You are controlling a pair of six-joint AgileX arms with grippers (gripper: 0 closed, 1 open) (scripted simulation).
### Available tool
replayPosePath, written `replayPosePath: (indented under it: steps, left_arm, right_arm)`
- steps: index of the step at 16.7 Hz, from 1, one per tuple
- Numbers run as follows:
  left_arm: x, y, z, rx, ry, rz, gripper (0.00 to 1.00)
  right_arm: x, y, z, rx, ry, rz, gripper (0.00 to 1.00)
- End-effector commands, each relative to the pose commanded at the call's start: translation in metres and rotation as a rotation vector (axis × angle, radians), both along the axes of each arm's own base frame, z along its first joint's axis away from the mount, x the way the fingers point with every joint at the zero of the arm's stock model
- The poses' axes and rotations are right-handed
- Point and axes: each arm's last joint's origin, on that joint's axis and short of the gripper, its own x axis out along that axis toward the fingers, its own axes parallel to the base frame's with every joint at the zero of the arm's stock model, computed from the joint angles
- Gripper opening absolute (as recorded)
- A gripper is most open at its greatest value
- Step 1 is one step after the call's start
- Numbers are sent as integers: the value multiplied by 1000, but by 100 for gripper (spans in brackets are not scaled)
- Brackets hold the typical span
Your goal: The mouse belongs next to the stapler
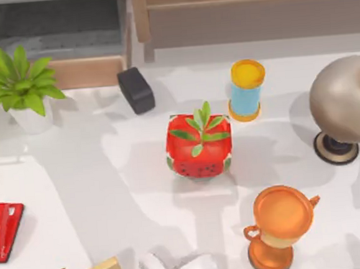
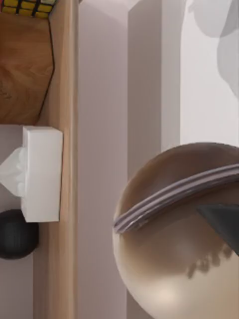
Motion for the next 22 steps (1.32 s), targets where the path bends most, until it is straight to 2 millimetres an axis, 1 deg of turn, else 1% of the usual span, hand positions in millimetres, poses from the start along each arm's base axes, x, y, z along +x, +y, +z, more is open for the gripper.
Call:
replayPosePath:
  steps: [2,5,7,9,12,14,17,20,22]
  left_arm:
    - [-7,-6,27,16,-46,12,0]
    - [-21,-30,65,31,-110,9,0]
    - [-33,-54,87,33,-145,-7,0]
    - [-47,-82,103,28,-173,-31,0]
    - [-73,-128,115,11,-200,-78,0]
    - [-94,-158,115,-5,-205,-114,0]
    - [-125,-198,100,-29,-186,-173,0]
    - [-157,-231,71,-45,-135,-232,0]
    - [-178,-248,47,-48,-86,-270,0]
  right_arm:
    - [0,0,0,0,0,0,100]
    - [0,0,0,0,0,0,100]
    - [0,0,0,0,0,0,100]
    - [0,0,0,0,0,0,100]
    - [0,0,0,0,0,0,100]
    - [0,0,0,0,0,0,100]
    - [0,0,0,0,0,0,100]
    - [0,0,0,0,0,0,100]
    - [0,0,0,0,0,0,100]
